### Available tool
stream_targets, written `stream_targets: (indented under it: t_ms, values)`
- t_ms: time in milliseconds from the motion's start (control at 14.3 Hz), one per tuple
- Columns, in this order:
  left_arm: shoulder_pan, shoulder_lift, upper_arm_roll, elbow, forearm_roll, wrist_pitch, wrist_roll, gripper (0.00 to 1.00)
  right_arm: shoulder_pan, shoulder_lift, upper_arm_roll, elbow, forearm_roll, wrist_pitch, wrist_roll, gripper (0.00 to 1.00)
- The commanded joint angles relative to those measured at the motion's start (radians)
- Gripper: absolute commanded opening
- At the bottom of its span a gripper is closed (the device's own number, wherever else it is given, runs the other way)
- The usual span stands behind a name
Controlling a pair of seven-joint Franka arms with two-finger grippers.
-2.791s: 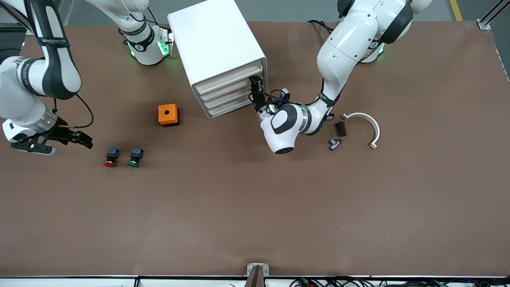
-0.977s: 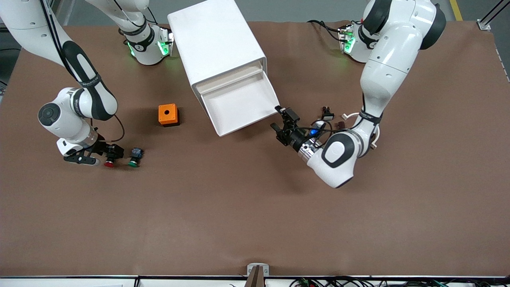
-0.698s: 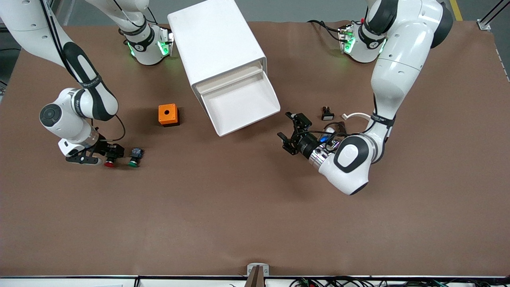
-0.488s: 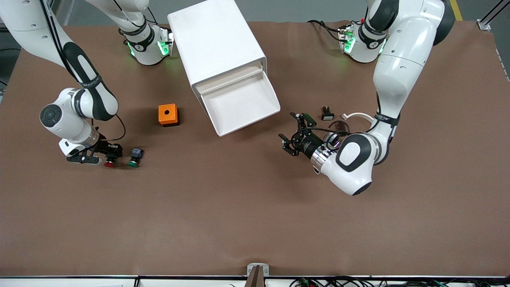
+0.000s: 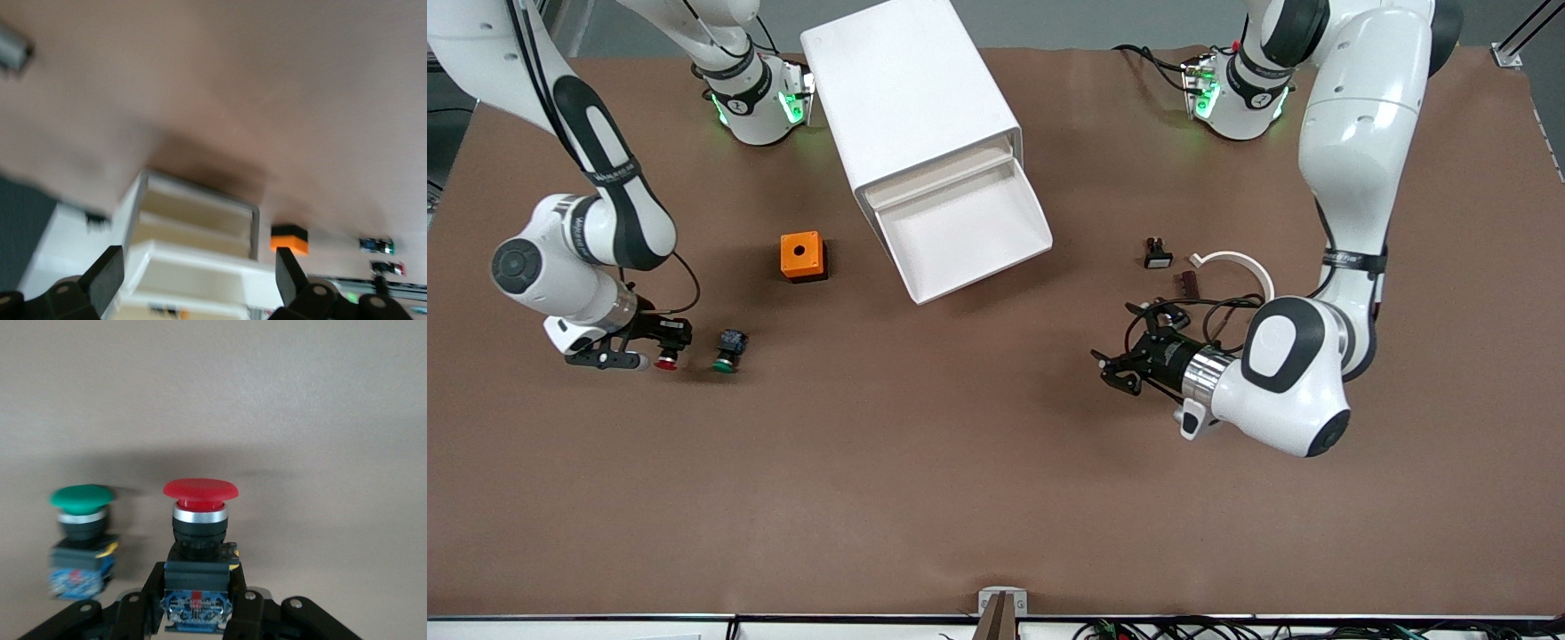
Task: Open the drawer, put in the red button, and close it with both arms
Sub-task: 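Carry the red button with the right gripper over the open drawer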
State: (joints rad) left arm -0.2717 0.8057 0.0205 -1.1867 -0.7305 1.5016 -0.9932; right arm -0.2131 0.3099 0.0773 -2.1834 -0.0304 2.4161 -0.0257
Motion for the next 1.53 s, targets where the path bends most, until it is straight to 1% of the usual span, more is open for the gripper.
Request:
stream_targets:
  t_ms: [0, 70, 209, 279, 419, 558, 698, 837, 977, 1047, 1186, 1326, 1465]
  values:
    - [-0.027, -0.077, 0.018, -0.021, 0.13, 0.095, 0.174, 1.0, 0.066, -0.092, 0.024, 0.12, 0.013, -0.254, 0.152, 0.0]
    - [-0.027, -0.098, 0.015, -0.022, 0.187, 0.126, 0.201, 1.0, 0.102, -0.113, 0.024, 0.167, 0.053, -0.341, 0.203, 0.0]
    - [-0.032, -0.158, 0.01, -0.031, 0.313, 0.192, 0.232, 1.0, 0.156, -0.14, 0.022, 0.246, 0.128, -0.472, 0.284, 0.0]
    - [-0.037, -0.196, 0.0, -0.046, 0.347, 0.219, 0.235, 1.0, 0.184, -0.156, 0.024, 0.272, 0.148, -0.514, 0.346, 0.0]
    - [-0.038, -0.232, 0.001, -0.05, 0.376, 0.227, 0.234, 1.0, 0.266, -0.187, 0.022, 0.3, 0.176, -0.546, 0.474, 0.0]
    - [-0.052, -0.244, -0.002, -0.05, 0.434, 0.229, 0.232, 1.0, 0.352, -0.209, 0.022, 0.303, 0.201, -0.545, 0.602, 0.0]
    - [-0.076, -0.244, -0.001, -0.066, 0.447, 0.241, 0.214, 1.0, 0.437, -0.215, 0.022, 0.324, 0.208, -0.539, 0.741, 0.0]
    - [-0.106, -0.25, 0.003, -0.118, 0.45, 0.311, 0.212, 1.0, 0.517, -0.21, 0.021, 0.352, 0.208, -0.532, 0.841, 0.0]
    - [-0.127, -0.238, 0.004, -0.152, 0.451, 0.367, 0.212, 1.0, 0.587, -0.209, 0.021, 0.353, 0.208, -0.5, 0.946, 0.0]
    - [-0.138, -0.231, 0.004, -0.165, 0.467, 0.383, 0.211, 1.0, 0.627, -0.207, 0.021, 0.349, 0.208, -0.483, 0.995, 0.0]
    - [-0.144, -0.237, -0.002, -0.192, 0.532, 0.393, 0.185, 1.0, 0.694, -0.207, 0.021, 0.32, 0.207, -0.428, 1.09, 0.0]
    - [-0.175, -0.256, -0.001, -0.214, 0.537, 0.388, 0.157, 1.0, 0.753, -0.207, 0.021, 0.272, 0.207, -0.365, 1.15, 0.0]
    - [-0.184, -0.273, -0.004, -0.24, 0.537, 0.382, 0.159, 1.0, 0.817, -0.206, 0.019, 0.248, 0.199, -0.322, 1.217, 0.0]
